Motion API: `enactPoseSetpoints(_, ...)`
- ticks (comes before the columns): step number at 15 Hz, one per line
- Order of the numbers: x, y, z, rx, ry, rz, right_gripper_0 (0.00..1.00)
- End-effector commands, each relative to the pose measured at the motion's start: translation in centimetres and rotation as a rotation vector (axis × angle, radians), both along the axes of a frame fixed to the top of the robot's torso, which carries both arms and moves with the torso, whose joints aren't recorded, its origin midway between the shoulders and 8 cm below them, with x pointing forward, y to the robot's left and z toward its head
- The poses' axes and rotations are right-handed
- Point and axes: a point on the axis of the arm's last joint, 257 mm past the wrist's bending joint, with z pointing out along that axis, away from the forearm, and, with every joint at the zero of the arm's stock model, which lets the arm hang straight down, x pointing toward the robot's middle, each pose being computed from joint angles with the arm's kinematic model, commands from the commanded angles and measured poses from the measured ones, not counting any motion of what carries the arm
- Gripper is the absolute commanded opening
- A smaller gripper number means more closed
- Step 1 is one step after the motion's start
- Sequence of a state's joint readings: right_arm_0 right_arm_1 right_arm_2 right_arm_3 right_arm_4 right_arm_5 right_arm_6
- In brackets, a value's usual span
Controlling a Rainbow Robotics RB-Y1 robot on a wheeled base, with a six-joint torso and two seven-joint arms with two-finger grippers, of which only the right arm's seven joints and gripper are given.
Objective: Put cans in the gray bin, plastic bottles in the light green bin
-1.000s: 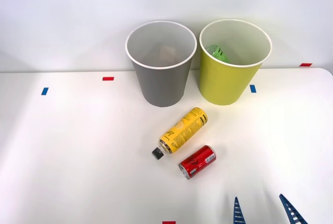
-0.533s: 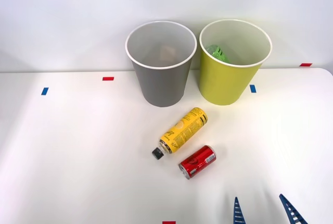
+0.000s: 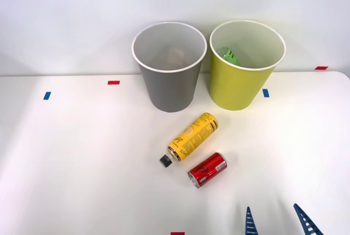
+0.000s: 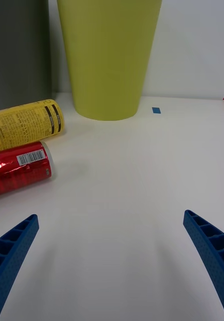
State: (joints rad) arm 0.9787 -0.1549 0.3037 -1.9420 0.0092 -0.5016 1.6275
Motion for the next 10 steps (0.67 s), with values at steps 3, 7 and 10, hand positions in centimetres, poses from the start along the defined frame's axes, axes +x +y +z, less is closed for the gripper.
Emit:
enactPoseSetpoints(3, 0.00, 0.00, 0.00, 0.000, 0.000, 0.000, 1.00)
enactPoseSetpoints(7, 0.00, 0.00, 0.00, 0.000, 0.000, 0.000, 1.00)
enactPoseSetpoints(10, 0.00, 0.00, 0.00, 0.000, 0.000, 0.000, 1.00)
